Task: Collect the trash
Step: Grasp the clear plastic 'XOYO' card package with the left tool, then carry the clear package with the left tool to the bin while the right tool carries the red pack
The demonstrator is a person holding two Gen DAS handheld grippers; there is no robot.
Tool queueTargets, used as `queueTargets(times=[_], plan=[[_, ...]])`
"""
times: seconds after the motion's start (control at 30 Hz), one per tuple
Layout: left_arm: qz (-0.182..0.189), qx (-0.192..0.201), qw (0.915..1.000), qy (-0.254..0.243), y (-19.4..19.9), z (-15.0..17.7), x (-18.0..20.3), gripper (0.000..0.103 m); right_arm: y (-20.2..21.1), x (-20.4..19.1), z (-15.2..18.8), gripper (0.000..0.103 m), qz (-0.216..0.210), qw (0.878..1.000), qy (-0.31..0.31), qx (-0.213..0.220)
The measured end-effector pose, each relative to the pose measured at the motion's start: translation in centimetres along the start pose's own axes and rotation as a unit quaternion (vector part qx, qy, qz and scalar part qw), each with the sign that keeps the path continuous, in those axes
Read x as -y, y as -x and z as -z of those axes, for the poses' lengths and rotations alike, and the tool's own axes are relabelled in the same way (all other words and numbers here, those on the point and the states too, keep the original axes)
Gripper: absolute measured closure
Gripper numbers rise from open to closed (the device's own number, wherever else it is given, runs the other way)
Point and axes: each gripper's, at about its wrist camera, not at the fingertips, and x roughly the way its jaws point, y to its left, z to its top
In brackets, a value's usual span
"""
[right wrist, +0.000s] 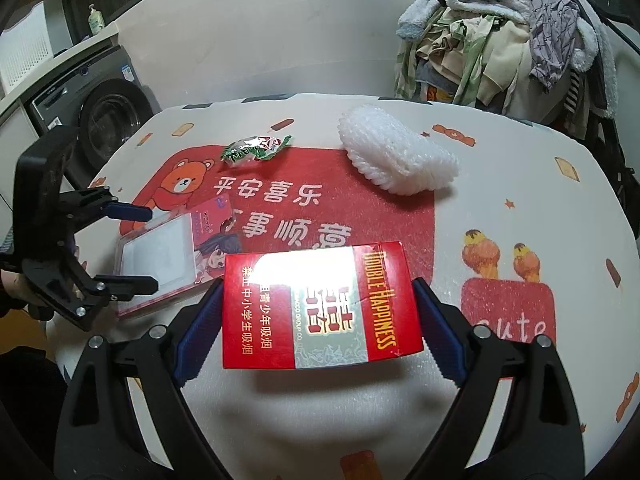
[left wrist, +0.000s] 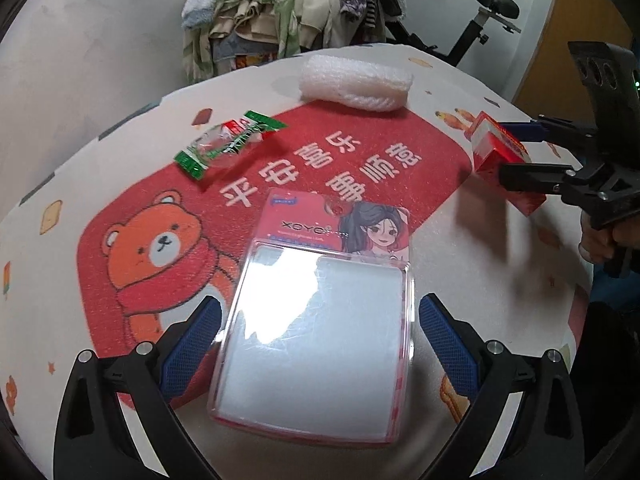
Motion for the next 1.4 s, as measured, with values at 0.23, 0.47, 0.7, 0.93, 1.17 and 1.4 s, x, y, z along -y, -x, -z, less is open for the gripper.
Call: queueTargets(times=[0.23, 0.47, 0.7, 0.93, 1.17, 1.4], plan=[[-0.011, -0.014, 0.9998, 0.003, -0.8, 0.0, 0.2, 0.01, 0.3, 0.2, 0.6, 0.014, -0.001, 1.0, -0.008, 0.0], [-0.018, 0.022, 0.9991, 0.033, 1.9, 0.6, 0.4, 0.01, 1.5, -0.4, 1.2, 0.014, -0.006, 1.0, -0.021, 0.011], [0.0, 0.08, 0.9912, 0.106, 7.5, 3.3, 1.5, 0.01, 4.0, -2.4, 2.5, 0.014, -0.01, 0.999, -0.025, 0.027], [0.004, 0.118, 0.9831, 0.139, 12.3, 7.0, 4.0, 0.01, 7.4, -4.8, 4.5, 0.014, -0.017, 0.998, -0.034, 0.042], [0.008, 0.126, 0.9815, 0.144, 15.6, 10.8, 7.6, 0.01, 10.6, -7.3, 6.8, 0.014, -0.021, 0.998, -0.026, 0.05], [0.007, 0.121, 0.9834, 0.135, 17.8, 14.6, 10.7, 0.01, 13.3, -9.1, 8.2, 0.014, -0.023, 0.997, -0.021, 0.066]])
